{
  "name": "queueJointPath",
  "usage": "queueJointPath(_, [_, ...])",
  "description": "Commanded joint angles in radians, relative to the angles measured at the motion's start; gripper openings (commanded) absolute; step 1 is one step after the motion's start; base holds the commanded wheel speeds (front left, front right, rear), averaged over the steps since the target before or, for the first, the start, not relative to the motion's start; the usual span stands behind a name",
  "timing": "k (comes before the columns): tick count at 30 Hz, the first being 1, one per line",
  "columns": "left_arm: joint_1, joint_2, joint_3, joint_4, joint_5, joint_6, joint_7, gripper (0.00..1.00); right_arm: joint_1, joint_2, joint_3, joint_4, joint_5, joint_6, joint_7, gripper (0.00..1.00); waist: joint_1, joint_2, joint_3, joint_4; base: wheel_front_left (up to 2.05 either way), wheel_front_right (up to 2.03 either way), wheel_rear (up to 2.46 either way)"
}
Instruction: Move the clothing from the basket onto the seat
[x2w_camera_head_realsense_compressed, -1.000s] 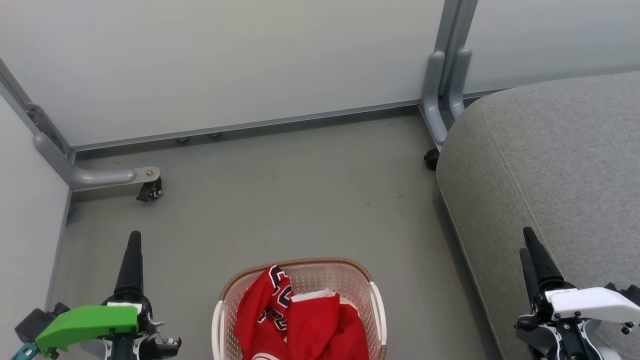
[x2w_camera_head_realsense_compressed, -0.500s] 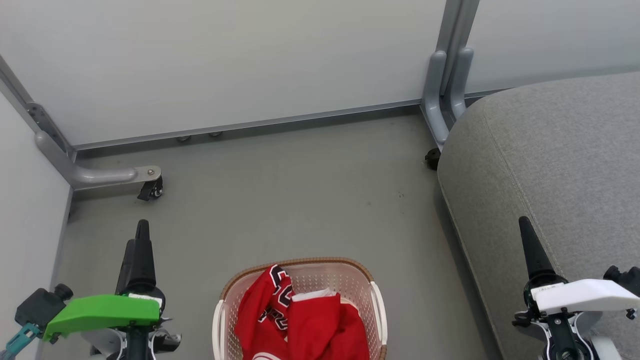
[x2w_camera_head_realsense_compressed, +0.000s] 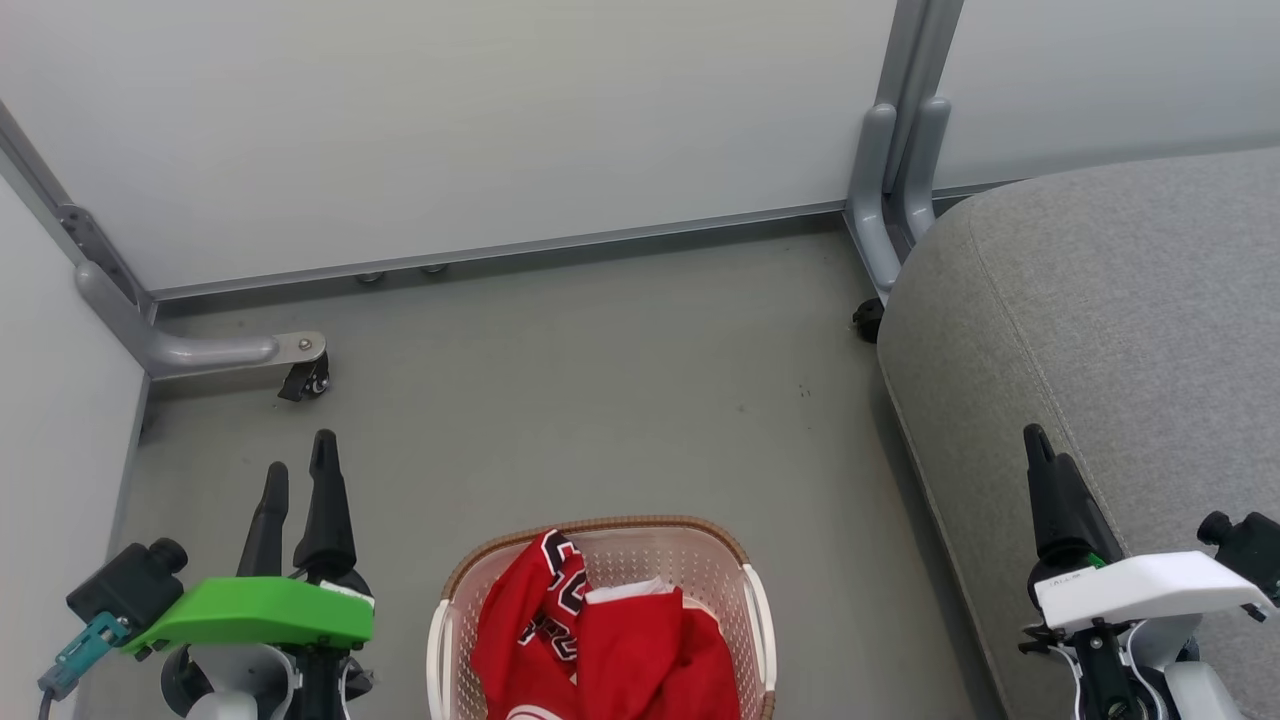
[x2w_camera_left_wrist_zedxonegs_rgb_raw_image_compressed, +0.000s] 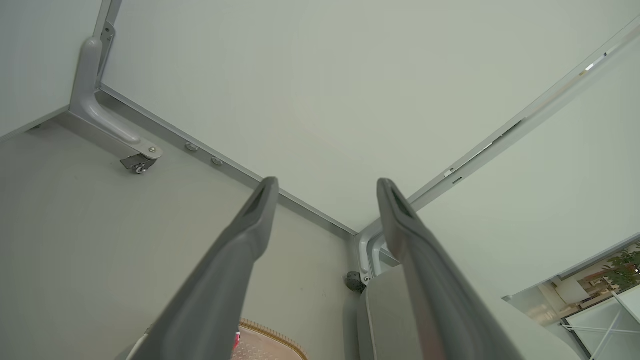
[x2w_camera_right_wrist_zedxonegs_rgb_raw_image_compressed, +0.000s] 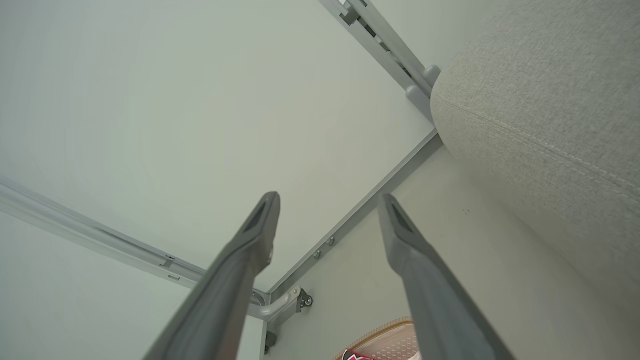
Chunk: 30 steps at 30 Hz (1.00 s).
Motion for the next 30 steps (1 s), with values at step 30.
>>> queueJointPath(30, [-0.029, 0.017, -0.054, 0.016, 0.407, 0.028, -0.090, 1.00, 0.005, -0.011, 0.042, -0.012, -0.418, 0.000, -0.092, 1.00, 0.0000, 0.0059, 0.002, 0.009, 0.00, 0.00, 0.00])
